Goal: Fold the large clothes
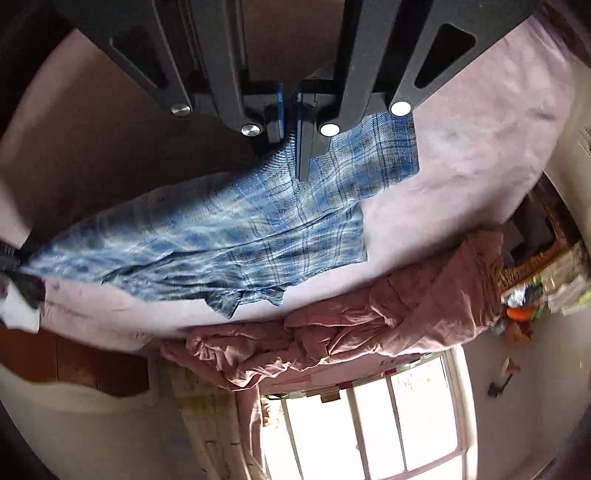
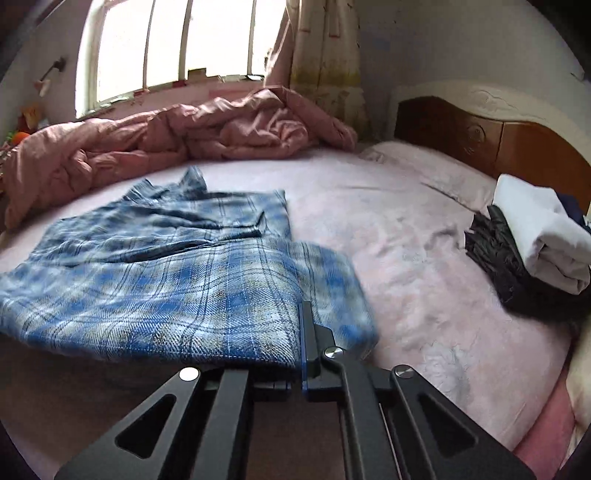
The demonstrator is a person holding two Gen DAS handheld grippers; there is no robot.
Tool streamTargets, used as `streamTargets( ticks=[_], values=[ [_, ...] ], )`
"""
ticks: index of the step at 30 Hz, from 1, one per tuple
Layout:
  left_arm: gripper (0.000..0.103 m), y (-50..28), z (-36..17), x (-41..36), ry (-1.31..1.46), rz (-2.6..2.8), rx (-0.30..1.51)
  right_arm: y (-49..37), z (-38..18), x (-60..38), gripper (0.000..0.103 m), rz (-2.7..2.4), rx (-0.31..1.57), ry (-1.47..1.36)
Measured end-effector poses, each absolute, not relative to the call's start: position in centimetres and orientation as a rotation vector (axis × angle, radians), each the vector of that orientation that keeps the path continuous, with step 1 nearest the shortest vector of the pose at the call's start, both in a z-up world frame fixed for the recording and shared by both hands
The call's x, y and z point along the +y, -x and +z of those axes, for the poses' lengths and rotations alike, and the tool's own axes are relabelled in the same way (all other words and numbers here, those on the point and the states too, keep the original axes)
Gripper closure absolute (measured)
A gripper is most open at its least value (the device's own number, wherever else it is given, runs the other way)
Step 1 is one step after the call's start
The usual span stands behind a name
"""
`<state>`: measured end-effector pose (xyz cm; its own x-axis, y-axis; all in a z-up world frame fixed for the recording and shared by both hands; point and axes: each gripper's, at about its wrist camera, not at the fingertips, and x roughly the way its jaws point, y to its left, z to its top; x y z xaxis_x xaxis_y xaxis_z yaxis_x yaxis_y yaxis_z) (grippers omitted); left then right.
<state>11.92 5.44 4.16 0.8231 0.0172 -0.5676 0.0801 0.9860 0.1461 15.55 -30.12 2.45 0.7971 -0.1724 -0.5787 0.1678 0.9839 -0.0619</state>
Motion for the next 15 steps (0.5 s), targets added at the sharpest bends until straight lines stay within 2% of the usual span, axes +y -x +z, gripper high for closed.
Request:
streamTargets(
  ticks=[8, 15],
  values=[
    [0.100, -11.7, 7.3, 5.1, -0.319, -0.059, 0.631, -12.8, 7.4, -29.8, 0.100, -0.073, 0.594, 0.063],
    [0.100, -22.6, 8.3, 4.6, -0.390, 0.016, 0.652, -21.3, 9.0, -28.9, 0.100, -0.117, 0.616, 0.096]
  ],
)
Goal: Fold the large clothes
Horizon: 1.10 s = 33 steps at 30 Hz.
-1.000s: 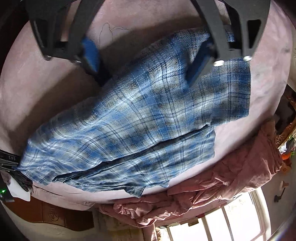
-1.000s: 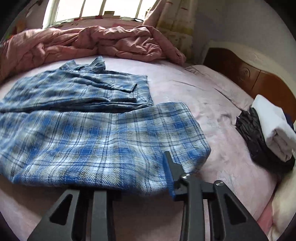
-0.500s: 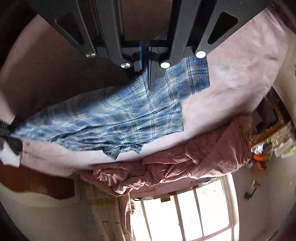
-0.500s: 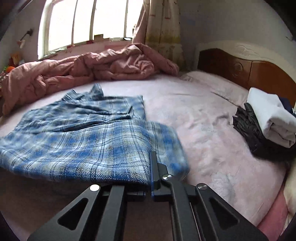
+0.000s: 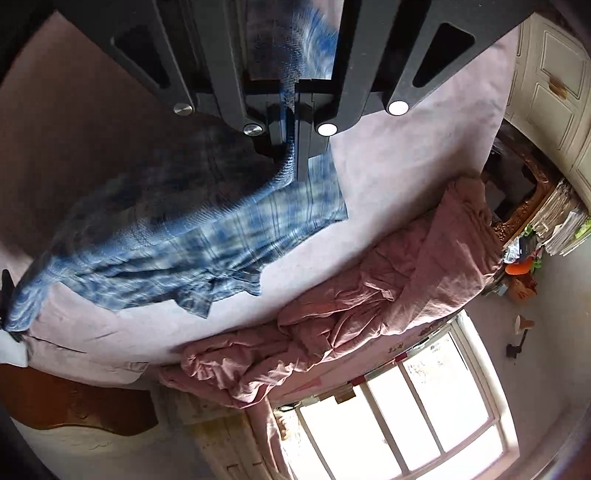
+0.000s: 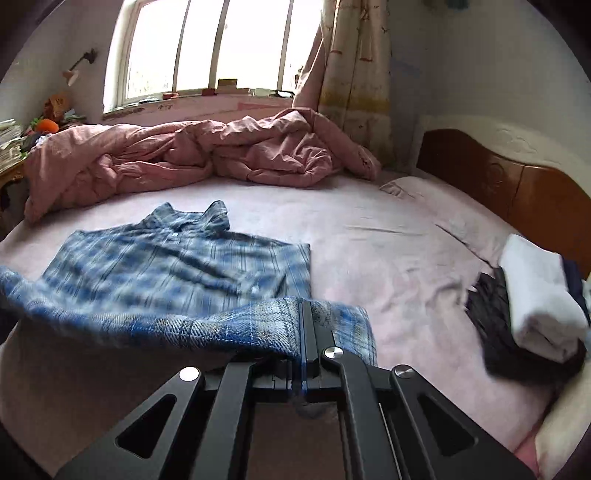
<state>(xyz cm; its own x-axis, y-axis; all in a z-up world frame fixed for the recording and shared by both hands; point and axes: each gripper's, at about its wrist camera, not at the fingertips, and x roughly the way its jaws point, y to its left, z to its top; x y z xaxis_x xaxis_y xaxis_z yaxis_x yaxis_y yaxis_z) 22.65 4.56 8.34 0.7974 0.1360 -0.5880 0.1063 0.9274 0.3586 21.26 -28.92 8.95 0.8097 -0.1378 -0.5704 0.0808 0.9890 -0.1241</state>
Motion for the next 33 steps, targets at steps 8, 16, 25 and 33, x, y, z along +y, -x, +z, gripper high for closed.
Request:
streamTargets(
  ticks=[8, 16, 25, 33],
  values=[
    [0.100, -36.1, 5.2, 5.3, -0.384, 0.118, 0.692, -34.6, 6.6, -28.2, 0.100, -0.121, 0.633, 0.085],
    [0.100, -44.8, -0.2, 5.4, -0.330, 0.124, 0.744, -43.3, 1.9, -28.1, 0.100, -0.121, 0.684, 0.052],
    [0.053, -46.5, -2.1, 6.8, -0.215, 0.114, 0.704, -47.1, -1.2, -28.7, 0.097, -0.120, 0.719, -0.002],
    [0.003, -39.9, 3.2, 8.9, -0.181, 0.061, 0.589, -43.2, 1.9, -31.9, 0.018, -0.114, 0.689, -0.067]
  ],
)
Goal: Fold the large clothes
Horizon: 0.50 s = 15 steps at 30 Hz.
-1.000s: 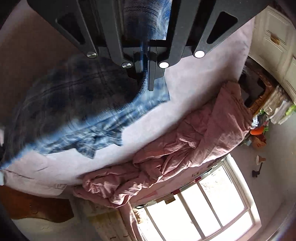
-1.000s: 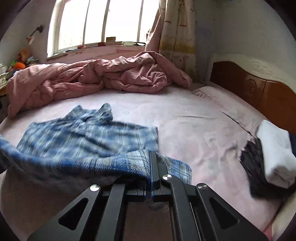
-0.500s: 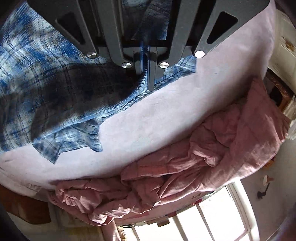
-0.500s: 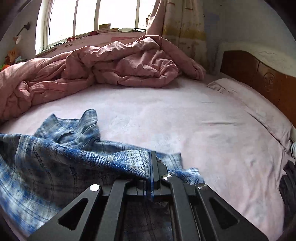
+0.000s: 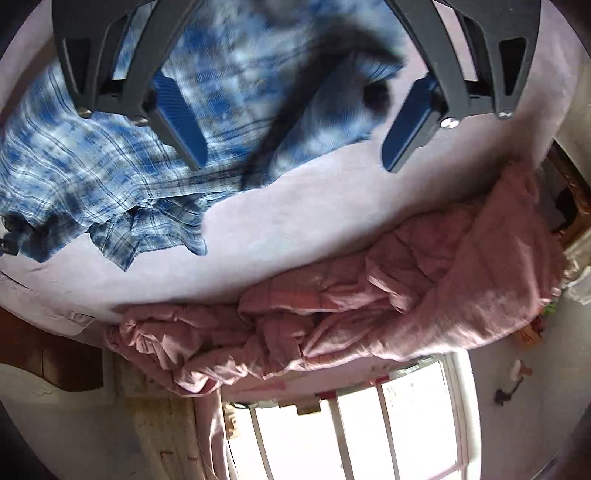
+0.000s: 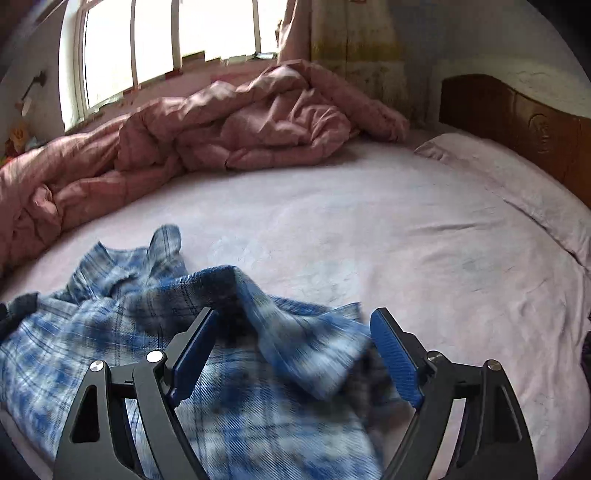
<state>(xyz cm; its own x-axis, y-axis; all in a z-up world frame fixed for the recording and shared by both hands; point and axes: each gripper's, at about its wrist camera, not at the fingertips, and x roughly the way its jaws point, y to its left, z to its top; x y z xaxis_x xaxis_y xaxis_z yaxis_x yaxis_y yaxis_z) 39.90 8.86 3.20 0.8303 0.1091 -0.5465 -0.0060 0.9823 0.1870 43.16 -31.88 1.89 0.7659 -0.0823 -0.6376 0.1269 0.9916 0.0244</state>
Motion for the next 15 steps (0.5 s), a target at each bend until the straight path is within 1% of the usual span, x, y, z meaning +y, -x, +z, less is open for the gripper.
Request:
streamTargets(
  ticks=[3, 6, 8, 14, 15],
  values=[
    [0.001, -36.7, 4.9, 10.4, -0.178, 0.073, 0.562, -40.8, 3.5, -33.8, 0.018, -0.104, 0.679, -0.104],
    [0.001, -34.6, 5.1, 12.6, -0.145, 0.092, 0.578, -38.7, 3.6, -35.7, 0.017, -0.109, 0.678, -0.129],
    [0.001, -34.0, 4.3, 14.2, -0.122, 0.107, 0.610, -37.9, 2.8, -36.8, 0.017, -0.112, 0.696, -0.150],
    [0.001, -34.2, -1.0, 17.8, 0.004, 0.103, 0.791, -37.4, -1.1, -38.1, 0.018, 0.002, 0.862, -0.236],
    [0.004, -34.2, -1.7, 17.9, 0.019, 0.078, 0.826, -37.2, -1.4, -37.9, 0.018, 0.018, 0.871, -0.236]
  ],
)
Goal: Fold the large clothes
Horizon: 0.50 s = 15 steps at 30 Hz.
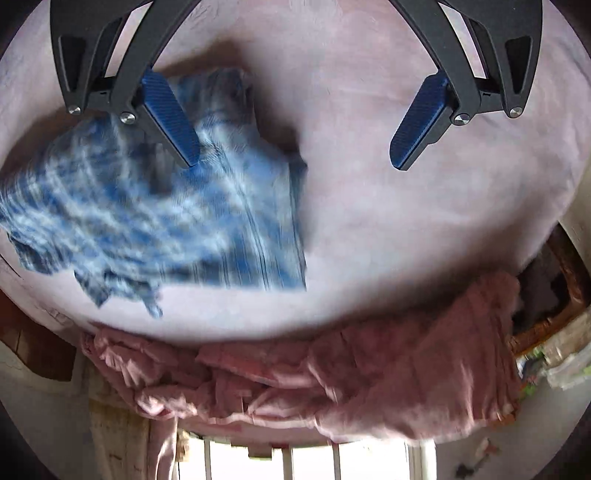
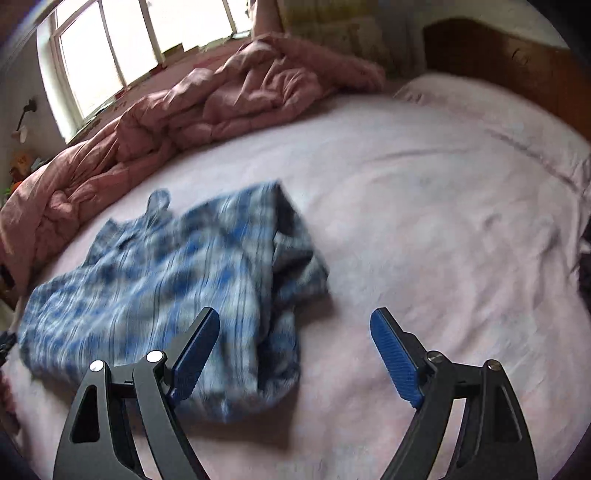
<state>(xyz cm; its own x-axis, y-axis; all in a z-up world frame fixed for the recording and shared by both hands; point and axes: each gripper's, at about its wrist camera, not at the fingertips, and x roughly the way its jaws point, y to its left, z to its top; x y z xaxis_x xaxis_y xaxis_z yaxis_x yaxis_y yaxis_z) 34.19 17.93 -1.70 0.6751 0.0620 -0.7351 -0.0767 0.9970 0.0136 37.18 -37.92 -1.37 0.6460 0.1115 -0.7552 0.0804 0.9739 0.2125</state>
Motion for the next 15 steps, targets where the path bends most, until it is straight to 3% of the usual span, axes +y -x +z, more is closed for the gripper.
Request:
streamTargets(
  ticks=[2, 4, 5, 6, 7, 8, 11, 15],
  values=[
    [0.012, -33.8, -2.5, 18.0, 0.079, -0.008, 0.868, -36.1, -1.5, -37.3, 0.018, 0.053, 0.854, -0.212],
    [0.018, -33.5, -2.9, 17.9, 0.166, -0.090, 0.885, -35.1, -1.3, -36.6, 0.031, 0.105, 0.842, -0.198],
    [0.035, -33.5, -3.1, 17.7, 0.206, -0.128, 0.900, -34.7, -1.3, -36.3, 0.037, 0.123, 0.840, -0.201],
    [0.071, -33.5, -3.3, 17.5, 0.232, -0.157, 0.914, -34.4, -1.3, -36.0, 0.056, 0.141, 0.845, -0.213],
    [0.087, -33.4, -3.4, 17.1, 0.237, -0.177, 0.928, -34.3, -1.5, -35.7, 0.081, 0.154, 0.861, -0.224],
    [0.092, -33.2, -3.1, 16.5, 0.195, -0.151, 0.919, -34.1, -1.6, -35.4, 0.091, 0.137, 0.871, -0.214],
    [0.095, -31.3, -0.8, 15.0, 0.044, -0.123, 0.840, -32.9, -0.2, -34.7, 0.093, 0.067, 0.784, -0.121],
    [0.093, -29.0, 1.4, 15.6, 0.051, -0.102, 0.786, -31.7, 1.0, -33.3, 0.094, 0.002, 0.764, -0.016]
  ],
)
